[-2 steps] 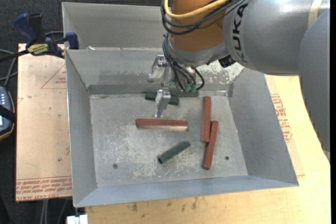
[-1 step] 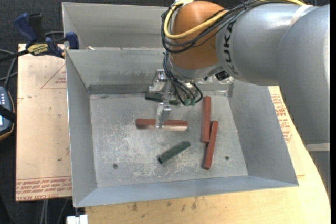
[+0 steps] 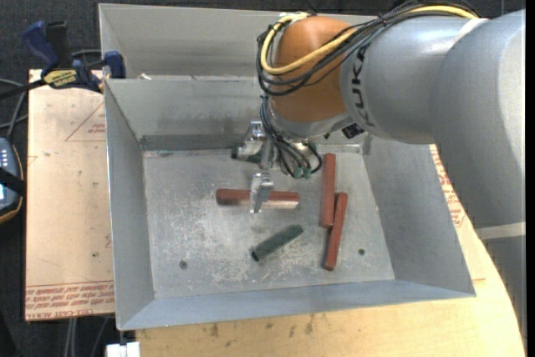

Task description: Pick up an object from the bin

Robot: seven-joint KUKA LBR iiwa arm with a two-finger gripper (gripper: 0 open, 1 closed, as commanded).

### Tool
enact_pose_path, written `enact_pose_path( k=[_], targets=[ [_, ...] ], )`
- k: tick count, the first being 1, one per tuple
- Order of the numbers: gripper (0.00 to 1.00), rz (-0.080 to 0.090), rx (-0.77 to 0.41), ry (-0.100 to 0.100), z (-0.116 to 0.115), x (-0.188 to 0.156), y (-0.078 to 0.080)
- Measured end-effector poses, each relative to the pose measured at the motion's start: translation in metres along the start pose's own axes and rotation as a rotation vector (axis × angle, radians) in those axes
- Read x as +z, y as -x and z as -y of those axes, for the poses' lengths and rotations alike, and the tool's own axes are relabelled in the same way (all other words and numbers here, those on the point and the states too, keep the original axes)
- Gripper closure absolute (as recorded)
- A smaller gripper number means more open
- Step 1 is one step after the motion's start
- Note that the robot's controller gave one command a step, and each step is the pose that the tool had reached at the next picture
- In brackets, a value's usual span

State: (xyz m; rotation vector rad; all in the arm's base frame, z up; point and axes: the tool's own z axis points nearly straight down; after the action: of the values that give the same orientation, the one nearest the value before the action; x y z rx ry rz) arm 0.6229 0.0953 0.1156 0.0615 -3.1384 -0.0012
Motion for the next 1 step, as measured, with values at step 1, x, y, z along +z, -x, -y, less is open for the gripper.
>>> enact_pose_path(
  k=[1],
  targets=[
    [0.00, 0.004, 0.003, 0.001, 0.0011, 0.0095, 0.0014]
  ],
)
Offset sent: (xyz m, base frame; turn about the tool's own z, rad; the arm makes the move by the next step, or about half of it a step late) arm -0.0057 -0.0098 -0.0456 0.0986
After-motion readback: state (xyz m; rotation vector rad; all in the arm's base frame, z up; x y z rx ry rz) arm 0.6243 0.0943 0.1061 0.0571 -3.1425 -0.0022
